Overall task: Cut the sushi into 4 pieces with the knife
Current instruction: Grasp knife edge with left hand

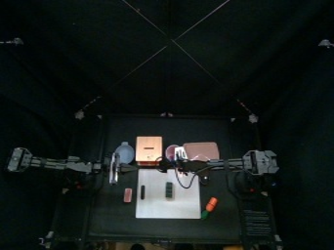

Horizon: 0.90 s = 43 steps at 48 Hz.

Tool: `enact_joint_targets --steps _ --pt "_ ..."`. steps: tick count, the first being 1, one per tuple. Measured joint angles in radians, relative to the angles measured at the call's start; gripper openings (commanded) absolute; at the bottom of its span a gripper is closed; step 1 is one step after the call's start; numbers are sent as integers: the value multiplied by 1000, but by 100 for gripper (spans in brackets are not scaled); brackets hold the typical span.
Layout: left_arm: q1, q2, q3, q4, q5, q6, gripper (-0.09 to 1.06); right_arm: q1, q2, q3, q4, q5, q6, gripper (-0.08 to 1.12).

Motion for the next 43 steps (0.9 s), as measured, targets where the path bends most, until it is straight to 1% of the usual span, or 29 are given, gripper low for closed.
enact_joint_targets --steps 13,24,34,43 --pt "5 0 2 0 2 0 -2 -9 -17 -86 20 60 0 25" --pt "11 0 0 0 0 2 -1 -38 -118 -104 87 54 28 25" --pt "18 0 0 0 -20 2 -1 -60 -224 -83 140 -38 81 25" --pt "28 0 0 0 -67 2 -1 -78 -328 14 209 -218 137 25"
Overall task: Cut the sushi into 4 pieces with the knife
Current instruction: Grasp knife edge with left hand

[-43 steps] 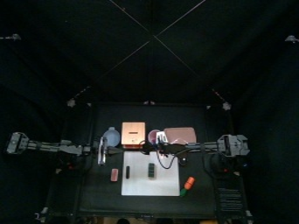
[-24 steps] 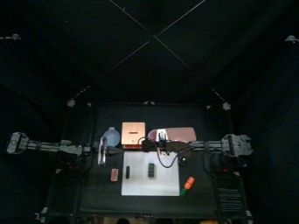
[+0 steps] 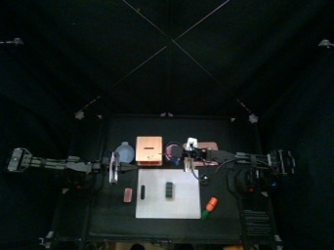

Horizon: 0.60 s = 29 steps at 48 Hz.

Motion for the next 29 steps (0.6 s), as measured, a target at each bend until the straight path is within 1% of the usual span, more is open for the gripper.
enact_joint_targets --steps 5,10,15,19,22,24,29 --pt "9 0 0 0 -29 -2 2 -8 -60 89 31 -121 41 25" --pt "32 0 2 -8 -60 -5 9 -8 -115 172 58 -233 78 25" --pt "51 0 0 -41 -72 -5 19 -9 -166 265 95 -353 117 25" --pt "55 0 2 -83 -72 -6 32 -9 -204 344 121 -456 130 25" --pt "57 0 0 -107 -72 -3 40 -9 -230 402 144 -535 129 25" --pt "57 0 2 -117 -72 -5 46 -9 -245 439 160 -591 133 25" --pt "55 2 0 -123 -66 -5 61 -8 -281 522 189 -726 130 25"
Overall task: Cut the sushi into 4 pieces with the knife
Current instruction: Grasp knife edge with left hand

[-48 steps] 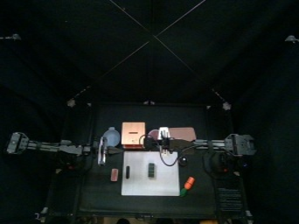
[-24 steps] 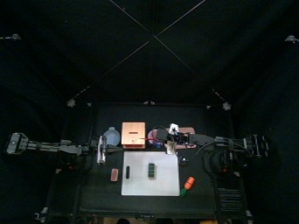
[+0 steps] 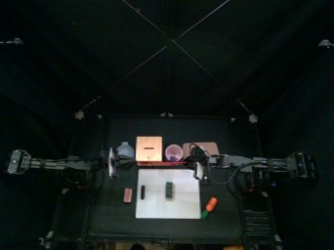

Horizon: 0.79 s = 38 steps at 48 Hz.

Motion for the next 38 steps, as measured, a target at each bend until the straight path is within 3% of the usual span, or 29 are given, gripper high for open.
enact_joint_targets --steps 7,13,22,28,38 --pt "-11 20 -11 2 51 2 81 -2 -29 97 14 -130 0 25" --pt "-15 64 -46 8 144 3 93 -2 -31 156 15 -199 0 25" --pt "-17 150 -117 26 284 6 97 2 -31 190 15 -247 0 25" --pt "-15 189 -166 55 321 6 96 2 -29 209 15 -256 -2 25" --pt "-15 256 -229 124 334 6 96 11 -18 221 14 -273 0 25"
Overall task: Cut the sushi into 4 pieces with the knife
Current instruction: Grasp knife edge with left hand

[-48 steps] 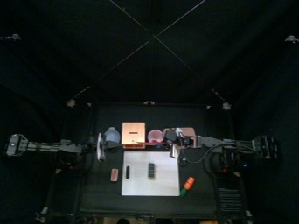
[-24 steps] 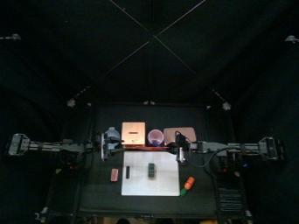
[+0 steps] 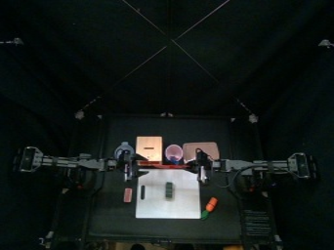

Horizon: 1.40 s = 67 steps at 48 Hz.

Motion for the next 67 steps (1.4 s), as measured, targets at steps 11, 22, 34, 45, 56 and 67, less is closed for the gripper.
enact_joint_targets --steps 11,22,34,45,56,67 --pt "2 101 -64 48 2 3 96 5 6 0 -3 -6 -3 25" --pt "20 202 -107 54 2 3 96 17 6 0 -8 -18 -3 25" --pt "43 272 -146 54 25 2 96 26 6 2 -9 -20 -3 25" --pt "58 276 -160 54 66 0 96 28 6 6 -9 -20 -3 25" --pt "60 262 -160 63 77 2 96 28 6 11 -9 -20 -3 25" --pt "60 262 -160 98 77 3 87 28 6 11 -9 -20 -3 25"
